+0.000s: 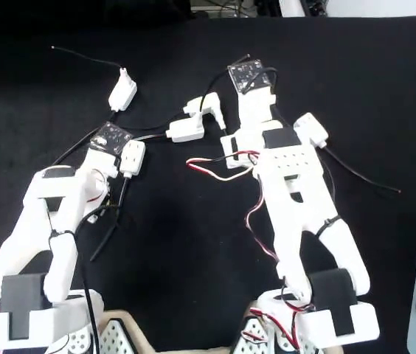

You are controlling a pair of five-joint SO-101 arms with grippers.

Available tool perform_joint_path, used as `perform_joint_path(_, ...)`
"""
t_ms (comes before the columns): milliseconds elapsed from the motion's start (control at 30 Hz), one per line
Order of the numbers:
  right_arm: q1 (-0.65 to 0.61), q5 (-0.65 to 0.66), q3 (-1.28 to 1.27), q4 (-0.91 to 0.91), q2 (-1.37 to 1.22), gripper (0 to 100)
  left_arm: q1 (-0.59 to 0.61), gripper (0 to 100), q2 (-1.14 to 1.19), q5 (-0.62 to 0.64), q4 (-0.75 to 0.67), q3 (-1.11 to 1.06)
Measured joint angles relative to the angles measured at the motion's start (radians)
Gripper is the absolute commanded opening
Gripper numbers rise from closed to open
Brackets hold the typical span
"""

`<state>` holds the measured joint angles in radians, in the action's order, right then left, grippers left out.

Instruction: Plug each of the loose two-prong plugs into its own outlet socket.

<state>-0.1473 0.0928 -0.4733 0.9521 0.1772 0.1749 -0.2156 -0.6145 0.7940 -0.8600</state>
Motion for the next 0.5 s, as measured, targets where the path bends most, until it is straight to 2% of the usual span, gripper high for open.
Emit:
perform_joint_path(133,0.095,0.017,0.011,0.063,0.057,15.2,-0.003,3,0.000,0.000,0.000,0.038)
perform_joint_path(300,0.189,0.072,0.026,0.126,0.141,15.1,-0.075,3,-0.032,-0.011,0.000,0.060)
perform_joint_path(500,0.295,0.074,0.026,0.129,0.175,15.2,-0.216,3,-0.244,-0.230,0.000,0.057)
